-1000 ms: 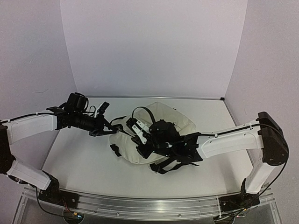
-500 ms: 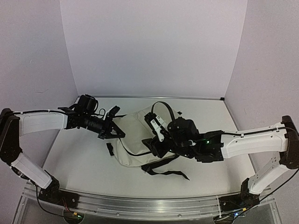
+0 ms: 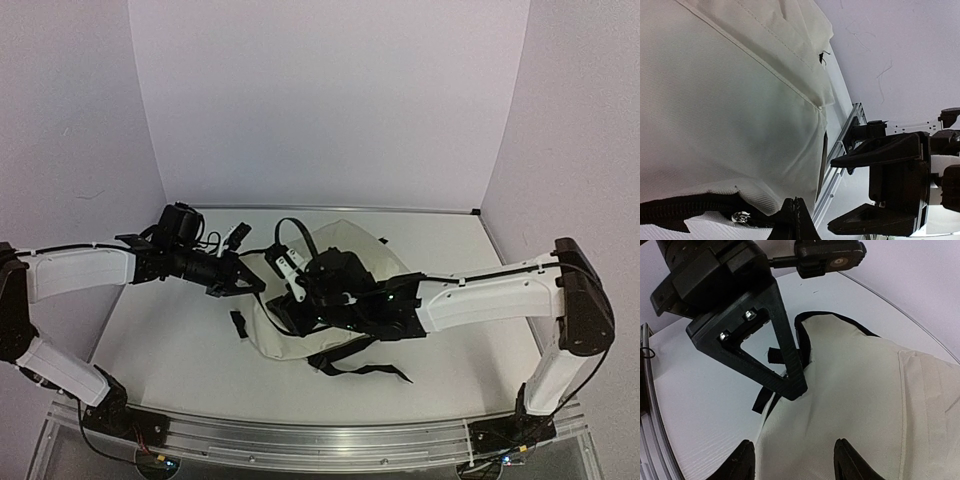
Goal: Pack the student bag
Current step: Zip the student bag at the center of the board.
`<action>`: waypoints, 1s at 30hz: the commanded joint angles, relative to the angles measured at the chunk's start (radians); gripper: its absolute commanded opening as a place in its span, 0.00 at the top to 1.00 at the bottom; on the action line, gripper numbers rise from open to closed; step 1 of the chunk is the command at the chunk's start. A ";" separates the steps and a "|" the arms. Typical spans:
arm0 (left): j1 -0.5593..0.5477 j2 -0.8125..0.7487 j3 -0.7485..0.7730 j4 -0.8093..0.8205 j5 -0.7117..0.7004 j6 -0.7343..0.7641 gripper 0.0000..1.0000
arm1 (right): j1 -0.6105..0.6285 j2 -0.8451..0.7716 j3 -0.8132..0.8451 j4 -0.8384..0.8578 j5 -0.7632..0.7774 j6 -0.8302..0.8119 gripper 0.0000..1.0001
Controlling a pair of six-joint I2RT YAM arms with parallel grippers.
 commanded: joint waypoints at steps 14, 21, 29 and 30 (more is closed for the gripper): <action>0.001 -0.105 -0.041 0.010 -0.090 0.029 1.00 | 0.014 0.204 0.197 -0.033 0.023 0.076 0.71; 0.032 -0.130 -0.050 -0.056 -0.194 0.027 1.00 | 0.023 0.158 0.164 -0.034 0.035 0.069 1.00; 0.128 -0.181 -0.109 0.012 -0.194 -0.027 1.00 | 0.027 -0.055 -0.057 -0.055 0.040 0.101 1.00; 0.132 -0.177 -0.107 0.020 -0.189 -0.030 1.00 | 0.028 -0.084 -0.084 -0.064 0.043 0.107 1.00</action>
